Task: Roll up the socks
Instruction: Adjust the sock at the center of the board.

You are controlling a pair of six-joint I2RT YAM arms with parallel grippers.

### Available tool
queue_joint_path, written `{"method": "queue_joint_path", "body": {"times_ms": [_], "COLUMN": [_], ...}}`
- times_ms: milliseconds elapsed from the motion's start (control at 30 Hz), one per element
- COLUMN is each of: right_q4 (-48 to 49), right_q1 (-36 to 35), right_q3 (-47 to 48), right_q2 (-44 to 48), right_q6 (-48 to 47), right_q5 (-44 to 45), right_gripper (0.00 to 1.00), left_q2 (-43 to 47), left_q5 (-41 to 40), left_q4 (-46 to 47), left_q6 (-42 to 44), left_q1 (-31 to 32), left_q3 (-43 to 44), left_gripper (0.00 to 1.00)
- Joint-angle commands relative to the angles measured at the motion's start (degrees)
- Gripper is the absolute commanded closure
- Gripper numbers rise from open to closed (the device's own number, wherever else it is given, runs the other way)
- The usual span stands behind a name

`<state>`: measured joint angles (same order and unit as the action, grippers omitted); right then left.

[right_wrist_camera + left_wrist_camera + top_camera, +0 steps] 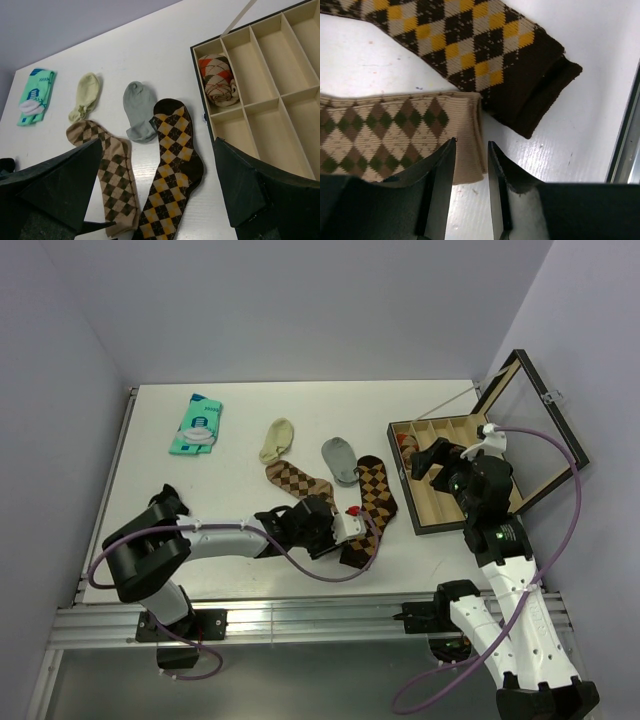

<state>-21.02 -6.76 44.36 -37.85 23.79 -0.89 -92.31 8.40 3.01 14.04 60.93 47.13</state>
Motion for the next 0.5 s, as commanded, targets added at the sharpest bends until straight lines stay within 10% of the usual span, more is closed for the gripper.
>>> {"method": "queue_joint_path", "body": {"times_ms": [0,467], "right_q4": [0.71,0.63], "right_q1": [-0.18,-0.09], "right_q3": [-0.59,-2.00], "right_q2": [0.75,1.98], "right_q6": [-0.24,-0.59], "right_q5": [0.71,0.71], "right_gripper": [0.01,0.01], "left_q2": [-1.99,-4.98], "left_q5": [1.44,-0.23], "left_q4": [2.44,3.68], "left_q6": [-1.39,-0.16], "left_q1": [1.12,1.21], "left_q3": [1.73,-0.46], "left_gripper": [0.62,0.67]}}
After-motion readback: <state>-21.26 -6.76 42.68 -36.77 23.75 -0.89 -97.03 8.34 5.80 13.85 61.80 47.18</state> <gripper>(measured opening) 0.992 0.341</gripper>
